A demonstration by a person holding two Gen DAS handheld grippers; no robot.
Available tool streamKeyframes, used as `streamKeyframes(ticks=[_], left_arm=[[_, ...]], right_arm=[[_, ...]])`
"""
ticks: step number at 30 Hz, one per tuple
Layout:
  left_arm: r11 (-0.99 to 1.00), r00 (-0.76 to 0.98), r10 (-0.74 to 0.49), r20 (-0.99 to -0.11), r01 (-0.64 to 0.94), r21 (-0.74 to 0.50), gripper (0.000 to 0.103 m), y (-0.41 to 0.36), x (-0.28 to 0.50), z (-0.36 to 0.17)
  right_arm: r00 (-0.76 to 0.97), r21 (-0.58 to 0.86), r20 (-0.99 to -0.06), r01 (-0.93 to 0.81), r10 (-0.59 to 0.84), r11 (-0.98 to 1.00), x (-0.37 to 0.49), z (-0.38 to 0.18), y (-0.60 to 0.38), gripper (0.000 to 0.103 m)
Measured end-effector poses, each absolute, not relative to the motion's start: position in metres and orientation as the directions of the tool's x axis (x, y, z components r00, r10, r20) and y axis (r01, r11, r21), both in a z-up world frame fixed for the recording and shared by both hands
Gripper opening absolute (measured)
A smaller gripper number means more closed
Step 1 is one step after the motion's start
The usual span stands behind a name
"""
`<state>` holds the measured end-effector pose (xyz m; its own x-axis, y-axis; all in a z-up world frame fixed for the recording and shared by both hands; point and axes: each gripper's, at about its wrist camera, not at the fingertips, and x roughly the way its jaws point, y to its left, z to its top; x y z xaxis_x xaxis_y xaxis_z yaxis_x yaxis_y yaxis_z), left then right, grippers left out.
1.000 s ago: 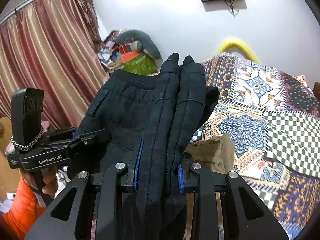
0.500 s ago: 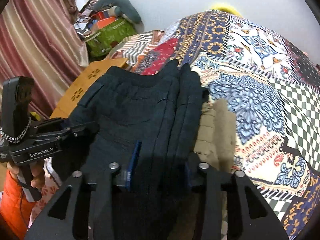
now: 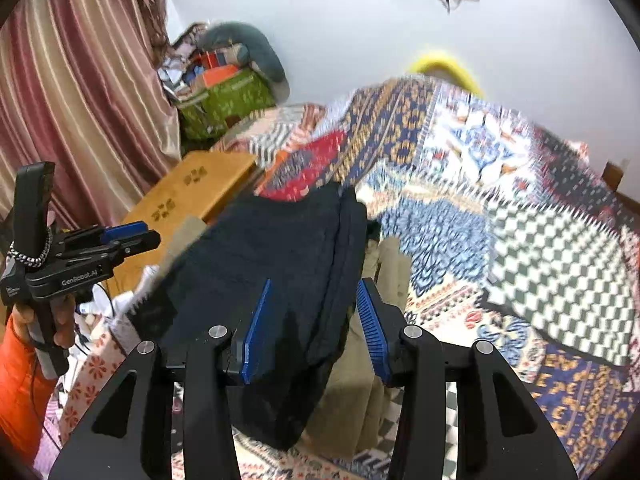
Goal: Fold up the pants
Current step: 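Lower the black trousers onto the olive trousers and open both grippers, then raise both grippers away from the stacked trousers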
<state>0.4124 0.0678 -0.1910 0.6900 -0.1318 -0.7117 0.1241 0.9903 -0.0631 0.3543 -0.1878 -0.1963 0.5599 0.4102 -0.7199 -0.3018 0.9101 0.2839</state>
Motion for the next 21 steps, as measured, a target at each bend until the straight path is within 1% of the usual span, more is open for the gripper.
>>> streamKeyframes(ticks=[4,7,12,15,16,17,18,19,21], left_arm=[[0.989,0.759,-0.146,-0.634,0.126,-0.077,0.038,0.060,0.372,-0.148],[0.990,0.814,-0.135,-0.564,0.131,-0.048,0.038,0.049,0.337,-0.114],[0.992,0.891,-0.119,-0.438,0.122,-0.022,0.038,0.036,0.274,-0.062],[0.992,0.921,-0.121,-0.371,0.122,-0.023,0.038,0.031,0.238,-0.037],[0.992,0.928,-0.121,-0.352,0.120,-0.023,0.038,0.030,0.227,-0.030],[0.993,0.938,-0.120,-0.324,0.118,-0.024,0.038,0.029,0.213,-0.022],[0.993,0.944,-0.121,-0.306,0.119,-0.025,0.038,0.028,0.203,-0.017],[0.992,0.951,-0.122,-0.283,0.120,-0.025,0.038,0.027,0.190,-0.010],[0.993,0.960,-0.117,-0.255,0.116,-0.021,0.038,0.024,0.172,-0.003]], right_arm=[[0.625,0.269,-0.661,-0.320,0.415,0.909,0.328,-0.155,-0.191,0.040],[0.666,0.256,-0.614,-0.339,0.423,0.905,0.310,-0.127,-0.191,0.040],[0.740,0.235,-0.509,-0.373,0.441,0.898,0.262,-0.076,-0.190,0.041],[0.771,0.231,-0.445,-0.393,0.456,0.890,0.231,-0.049,-0.189,0.041],[0.792,0.215,-0.403,-0.406,0.459,0.888,0.209,-0.032,-0.189,0.041],[0.792,0.215,-0.403,-0.406,0.459,0.888,0.209,-0.032,-0.189,0.041],[0.812,0.192,-0.358,-0.419,0.461,0.887,0.186,-0.017,-0.187,0.041],[0.812,0.192,-0.358,-0.419,0.461,0.887,0.186,-0.017,-0.187,0.041],[0.827,0.175,-0.321,-0.427,0.461,0.887,0.167,-0.007,-0.185,0.041]])
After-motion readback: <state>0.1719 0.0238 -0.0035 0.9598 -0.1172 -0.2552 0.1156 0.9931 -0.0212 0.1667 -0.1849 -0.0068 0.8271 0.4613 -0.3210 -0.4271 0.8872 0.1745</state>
